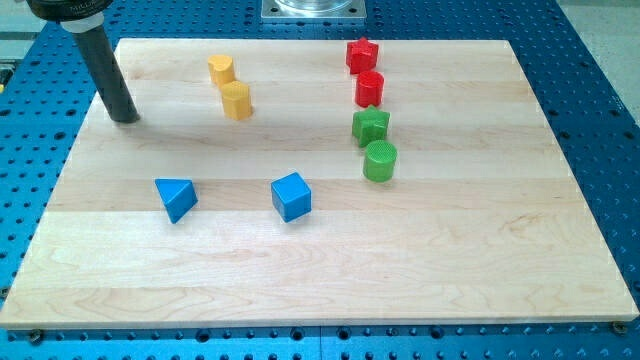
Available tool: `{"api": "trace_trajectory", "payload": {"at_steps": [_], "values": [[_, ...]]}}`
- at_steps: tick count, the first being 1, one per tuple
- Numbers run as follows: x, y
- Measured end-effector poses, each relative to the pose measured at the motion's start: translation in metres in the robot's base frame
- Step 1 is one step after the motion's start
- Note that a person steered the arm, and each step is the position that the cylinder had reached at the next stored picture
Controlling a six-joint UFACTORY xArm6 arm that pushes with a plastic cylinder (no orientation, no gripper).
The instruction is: Push the cube to the bottom right side of the triangle
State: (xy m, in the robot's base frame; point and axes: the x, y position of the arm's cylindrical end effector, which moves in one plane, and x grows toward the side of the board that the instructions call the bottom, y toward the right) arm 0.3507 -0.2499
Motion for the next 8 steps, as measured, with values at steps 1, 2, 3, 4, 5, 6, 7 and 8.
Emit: {"api": "trace_trajectory", "payload": {"at_steps": [1, 2, 3, 4, 5, 6, 7, 8], "values": [[0.0, 0.0], [0.0, 0.0], [0.0, 0.0], [0.031, 0.001], [0.082, 0.045], [0.106, 0.11], [0.104, 0.176], [0.11, 0.244]]}}
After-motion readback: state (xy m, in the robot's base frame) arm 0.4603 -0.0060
